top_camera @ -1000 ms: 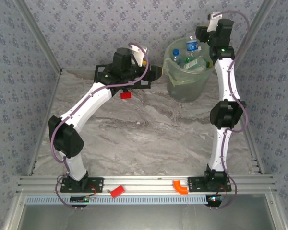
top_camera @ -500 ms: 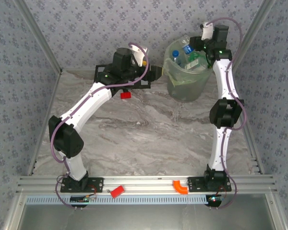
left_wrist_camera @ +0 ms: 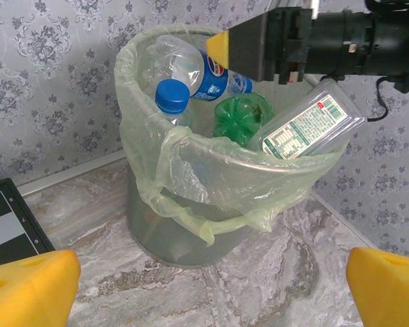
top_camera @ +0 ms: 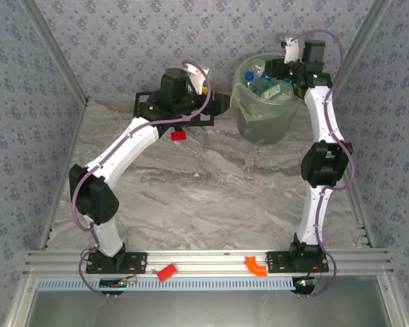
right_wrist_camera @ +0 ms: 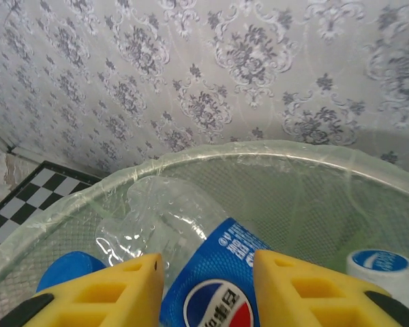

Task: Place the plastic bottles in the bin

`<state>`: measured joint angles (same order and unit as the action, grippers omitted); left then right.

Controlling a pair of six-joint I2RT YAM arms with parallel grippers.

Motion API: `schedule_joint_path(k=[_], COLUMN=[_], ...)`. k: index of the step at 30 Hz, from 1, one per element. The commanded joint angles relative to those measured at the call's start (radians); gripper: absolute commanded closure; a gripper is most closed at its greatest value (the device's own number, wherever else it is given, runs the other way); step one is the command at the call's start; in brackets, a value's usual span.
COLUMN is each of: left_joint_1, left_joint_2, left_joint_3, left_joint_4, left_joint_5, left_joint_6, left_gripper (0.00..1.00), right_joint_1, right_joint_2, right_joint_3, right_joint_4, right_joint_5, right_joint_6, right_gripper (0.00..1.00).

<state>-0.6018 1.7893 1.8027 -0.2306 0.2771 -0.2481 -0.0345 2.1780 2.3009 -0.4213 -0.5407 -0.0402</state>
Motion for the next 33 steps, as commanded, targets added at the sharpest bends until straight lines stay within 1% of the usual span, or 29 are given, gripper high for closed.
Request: schedule_joint_path(k=[1, 4, 8, 10, 14, 16, 17, 20, 22, 24, 25, 27, 28, 29, 31, 33], left_joint_1=[0.01, 0.01, 0.008, 0.009, 0.009, 0.009, 0.01, 0.01, 0.011, 0.013, 0.013, 0.022, 0.029, 0.036, 0.062, 0.096], left_joint_2=[-0.031, -0.04, -0.067, -0.09, -0.14, -0.169, -0.184, -0.246, -0.29, -0.32, -0.332, -0.354, -0.369, -0.382, -0.422, -0.465], left_joint_3=[-0.003, -0.007, -0.031, -0.052, -0.101, -0.135, -0.155, -0.254, -0.336, -0.393, -0.415, -0.457, -0.491, -0.522, -0.623, -0.744], left_joint_4=[0.036, 0.035, 0.044, 0.052, 0.062, 0.054, 0.051, 0.071, 0.1, 0.089, 0.067, 0.018, 0.004, -0.003, 0.019, 0.092], left_joint_5=[0.016, 0.012, -0.021, -0.051, -0.121, -0.181, -0.21, -0.314, -0.392, -0.441, -0.487, -0.562, -0.59, -0.615, -0.656, -0.686], left_joint_6=[-0.008, -0.01, -0.013, -0.016, -0.02, -0.028, -0.028, -0.03, -0.023, 0.005, 0.006, 0.001, -0.002, -0.013, -0.026, -0.017], left_gripper=[0.0, 0.0, 0.0, 0.0, 0.0, 0.0, 0.0, 0.0, 0.0, 0.0, 0.0, 0.0, 0.0, 0.0, 0.0, 0.0], right_joint_1=[-0.011, -0.012, -0.014, -0.012, -0.009, -0.002, 0.004, 0.027, 0.044, 0.059, 0.067, 0.079, 0.085, 0.091, 0.099, 0.115], right_joint_2=[-0.122, -0.186, -0.294, -0.365, -0.52, -0.611, -0.652, -0.786, -0.88, -0.962, -1.005, -1.08, -1.118, -1.147, -1.207, -1.245], right_joint_3=[-0.05, -0.101, -0.206, -0.295, -0.503, -0.629, -0.683, -0.861, -0.979, -1.084, -1.155, -1.256, -1.312, -1.358, -1.461, -1.548], right_joint_4=[0.104, 0.134, 0.175, 0.205, 0.278, 0.319, 0.329, 0.352, 0.364, 0.378, 0.385, 0.394, 0.404, 0.415, 0.436, 0.466], right_joint_5=[0.042, 0.071, 0.104, 0.124, 0.151, 0.165, 0.177, 0.215, 0.251, 0.278, 0.301, 0.339, 0.357, 0.375, 0.433, 0.516], right_joint_6=[0.046, 0.068, 0.096, 0.102, 0.137, 0.153, 0.156, 0.138, 0.119, 0.108, 0.106, 0.107, 0.11, 0.114, 0.124, 0.125], right_gripper=[0.57, 0.52, 0.49, 0.45, 0.42, 0.37, 0.37, 0.31, 0.3, 0.28, 0.25, 0.17, 0.03, 0.0, 0.0, 0.0])
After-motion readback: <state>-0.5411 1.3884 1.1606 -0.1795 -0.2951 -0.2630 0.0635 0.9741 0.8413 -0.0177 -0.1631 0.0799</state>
